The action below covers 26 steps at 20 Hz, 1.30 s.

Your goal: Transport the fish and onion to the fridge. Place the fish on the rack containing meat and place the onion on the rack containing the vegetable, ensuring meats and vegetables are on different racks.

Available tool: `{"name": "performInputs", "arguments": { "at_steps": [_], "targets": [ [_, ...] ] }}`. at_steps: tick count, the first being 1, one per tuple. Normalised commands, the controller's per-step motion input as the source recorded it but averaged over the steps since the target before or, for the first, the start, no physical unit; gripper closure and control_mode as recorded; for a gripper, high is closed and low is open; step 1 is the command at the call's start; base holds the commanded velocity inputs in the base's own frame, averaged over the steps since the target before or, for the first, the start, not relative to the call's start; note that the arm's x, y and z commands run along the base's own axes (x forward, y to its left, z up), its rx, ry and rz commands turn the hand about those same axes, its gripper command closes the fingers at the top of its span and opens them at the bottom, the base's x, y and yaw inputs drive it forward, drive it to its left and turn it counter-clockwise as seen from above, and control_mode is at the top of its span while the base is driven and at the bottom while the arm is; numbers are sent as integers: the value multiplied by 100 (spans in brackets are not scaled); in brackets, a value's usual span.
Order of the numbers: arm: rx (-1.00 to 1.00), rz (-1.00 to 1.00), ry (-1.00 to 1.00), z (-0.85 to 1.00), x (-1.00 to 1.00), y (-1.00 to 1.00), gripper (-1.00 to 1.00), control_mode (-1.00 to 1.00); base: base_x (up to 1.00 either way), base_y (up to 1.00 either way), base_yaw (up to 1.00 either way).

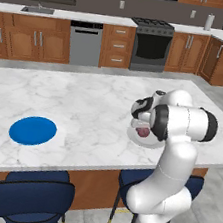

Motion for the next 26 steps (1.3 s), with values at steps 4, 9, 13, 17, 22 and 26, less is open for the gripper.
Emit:
{"name": "performInputs", "arguments": {
  "at_steps": [4, 9, 13, 17, 22, 26],
  "targets": [
    [0, 0, 8, -3, 0, -2, -100, -100, 0, 0, 0],
    [0, 0, 7, -4, -5, -7, -100, -100, 0, 0, 0],
    [0, 0, 3, -14, -1, -1, -100, -100, 0, 0, 0],
    [5, 0, 2, -24, -2, 0, -100, -100, 0, 0, 0],
    [6, 0, 0, -32, -5, 0, -100, -100, 0, 0, 0],
    [4, 0, 0, -38, -2, 1, 100, -100, 0, 0, 0]
  ]
}}
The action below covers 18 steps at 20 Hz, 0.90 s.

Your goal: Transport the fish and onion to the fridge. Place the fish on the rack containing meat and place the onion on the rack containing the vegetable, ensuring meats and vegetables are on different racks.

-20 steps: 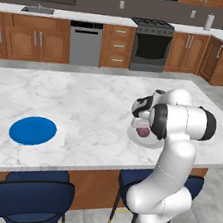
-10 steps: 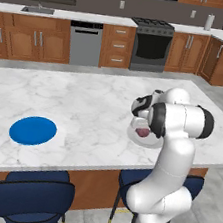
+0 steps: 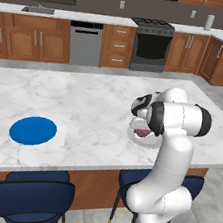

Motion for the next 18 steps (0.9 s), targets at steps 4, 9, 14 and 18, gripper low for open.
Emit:
{"name": "performInputs", "arguments": {
  "at_steps": [4, 9, 14, 18],
  "targets": [
    [3, 0, 0, -33, -10, 0, 100, -100, 0, 0, 0],
    [0, -1, -4, 0, -54, 0, 100, -100, 0, 0, 0],
    [0, -7, -4, 48, -77, 0, 100, -100, 0, 0, 0],
    [-2, -3, -10, 75, -92, 0, 100, -100, 0, 0, 0]
  ]
}}
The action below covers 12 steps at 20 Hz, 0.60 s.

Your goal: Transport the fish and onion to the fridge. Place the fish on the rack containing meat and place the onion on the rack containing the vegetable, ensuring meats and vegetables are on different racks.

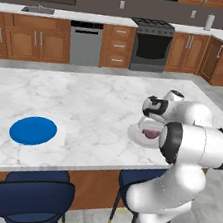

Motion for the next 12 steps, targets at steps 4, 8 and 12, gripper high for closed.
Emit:
{"name": "performInputs", "arguments": {
  "at_steps": [4, 8, 12],
  "targets": [
    [0, 0, -8, 97, -99, 0, 100, -100, 0, 0, 0],
    [-2, 0, -7, 100, -99, 0, 100, -100, 0, 0, 0],
    [-2, 0, -9, 100, -94, 0, 100, -100, 0, 0, 0]
  ]
}}
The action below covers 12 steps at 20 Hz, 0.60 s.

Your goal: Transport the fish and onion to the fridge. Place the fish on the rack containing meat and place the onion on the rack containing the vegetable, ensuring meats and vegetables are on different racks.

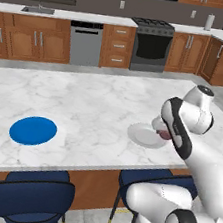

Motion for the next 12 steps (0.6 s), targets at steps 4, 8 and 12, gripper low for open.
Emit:
{"name": "performInputs", "arguments": {
  "at_steps": [4, 8, 12],
  "targets": [
    [-3, 0, -12, 100, -99, 0, 100, -100, 0, 0, 0],
    [-2, 0, -20, 100, -100, 0, 100, -100, 0, 0, 0],
    [0, 0, -7, 100, -88, 0, 100, -100, 0, 0, 0]
  ]
}}
